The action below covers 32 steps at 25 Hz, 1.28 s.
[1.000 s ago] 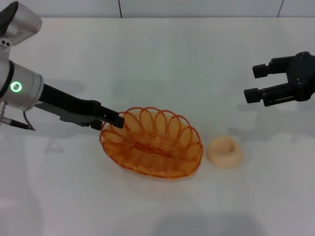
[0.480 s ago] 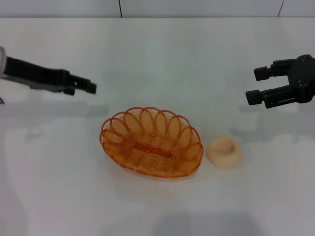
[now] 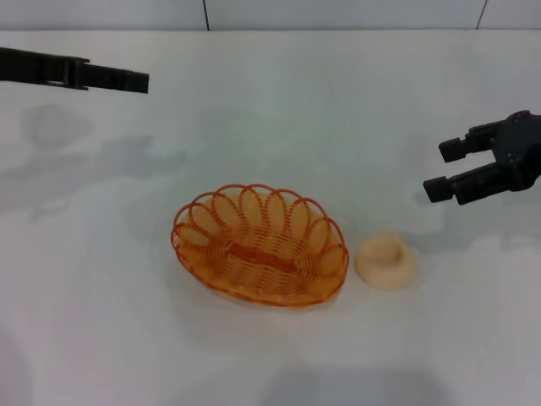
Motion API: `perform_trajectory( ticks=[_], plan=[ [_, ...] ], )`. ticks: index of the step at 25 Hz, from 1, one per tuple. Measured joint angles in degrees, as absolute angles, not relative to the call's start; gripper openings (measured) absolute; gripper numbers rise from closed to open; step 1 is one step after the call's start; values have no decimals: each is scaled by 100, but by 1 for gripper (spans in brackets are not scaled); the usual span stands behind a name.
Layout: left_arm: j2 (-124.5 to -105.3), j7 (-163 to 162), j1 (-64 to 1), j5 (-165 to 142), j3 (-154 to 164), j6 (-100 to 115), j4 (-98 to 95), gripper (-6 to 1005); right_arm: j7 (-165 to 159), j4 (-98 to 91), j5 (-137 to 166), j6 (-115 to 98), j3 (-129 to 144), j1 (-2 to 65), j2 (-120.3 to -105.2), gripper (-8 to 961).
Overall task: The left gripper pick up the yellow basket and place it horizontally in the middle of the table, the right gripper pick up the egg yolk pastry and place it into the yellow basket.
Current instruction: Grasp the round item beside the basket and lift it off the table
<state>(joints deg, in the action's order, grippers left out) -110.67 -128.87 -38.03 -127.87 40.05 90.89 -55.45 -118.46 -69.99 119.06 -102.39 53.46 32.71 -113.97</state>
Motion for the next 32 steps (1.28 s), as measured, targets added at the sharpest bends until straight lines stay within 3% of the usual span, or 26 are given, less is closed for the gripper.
perform_trajectory(
  ticks=[13, 32],
  plan=[
    [-10787, -11869, -3902, -12892, 4251, 10018, -5742, 729, -12676, -7217, 13199, -10311, 5960, 4004, -11505, 826],
    [-10796, -11769, -4052, -13277, 4719, 10490, -5804, 729, -13046, -6886, 13459, -10030, 6627, 4123, -11549, 825]
  ],
)
